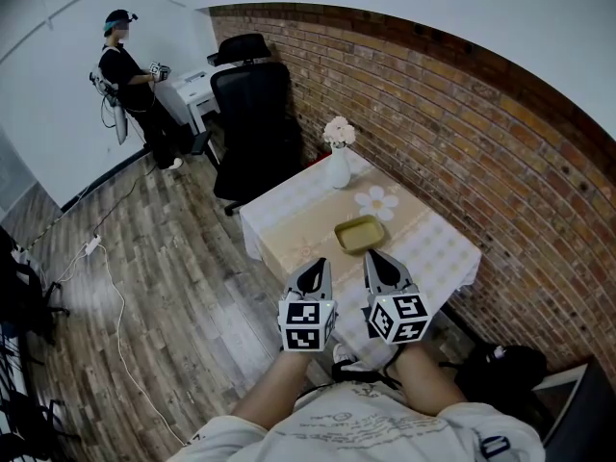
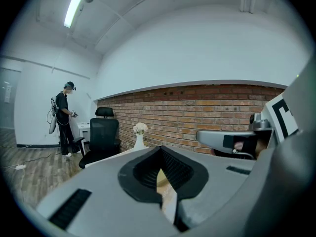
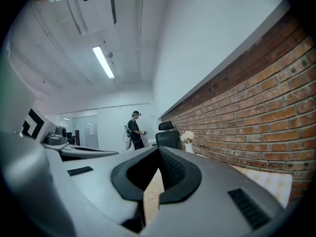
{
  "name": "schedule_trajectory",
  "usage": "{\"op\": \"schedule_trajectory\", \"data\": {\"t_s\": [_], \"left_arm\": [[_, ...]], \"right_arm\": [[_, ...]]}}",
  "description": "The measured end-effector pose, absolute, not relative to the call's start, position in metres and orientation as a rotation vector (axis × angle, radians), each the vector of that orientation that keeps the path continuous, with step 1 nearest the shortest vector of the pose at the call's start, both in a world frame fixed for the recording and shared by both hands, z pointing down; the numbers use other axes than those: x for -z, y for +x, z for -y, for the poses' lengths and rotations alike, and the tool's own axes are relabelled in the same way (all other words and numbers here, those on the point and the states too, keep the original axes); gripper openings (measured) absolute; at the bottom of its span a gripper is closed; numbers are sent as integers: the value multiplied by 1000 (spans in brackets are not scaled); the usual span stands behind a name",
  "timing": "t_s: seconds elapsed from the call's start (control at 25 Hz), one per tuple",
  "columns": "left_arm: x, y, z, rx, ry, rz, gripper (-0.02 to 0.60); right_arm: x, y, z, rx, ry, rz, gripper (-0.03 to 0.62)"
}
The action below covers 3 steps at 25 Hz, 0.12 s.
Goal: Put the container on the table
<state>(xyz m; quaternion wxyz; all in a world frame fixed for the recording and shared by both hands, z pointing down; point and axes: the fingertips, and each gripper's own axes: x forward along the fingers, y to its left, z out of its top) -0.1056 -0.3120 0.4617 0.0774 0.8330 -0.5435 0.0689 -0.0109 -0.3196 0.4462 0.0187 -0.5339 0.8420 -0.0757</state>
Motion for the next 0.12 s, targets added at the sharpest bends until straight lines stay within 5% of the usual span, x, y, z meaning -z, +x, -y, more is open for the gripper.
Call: {"op": "schedule_trajectory", "data": {"t_s": [0.12], "left_arm": [[-462,-108,312,-210,2492,1628,5]], "right_arm": [[-444,-11,320,226,-1664,-2617,3]]}}
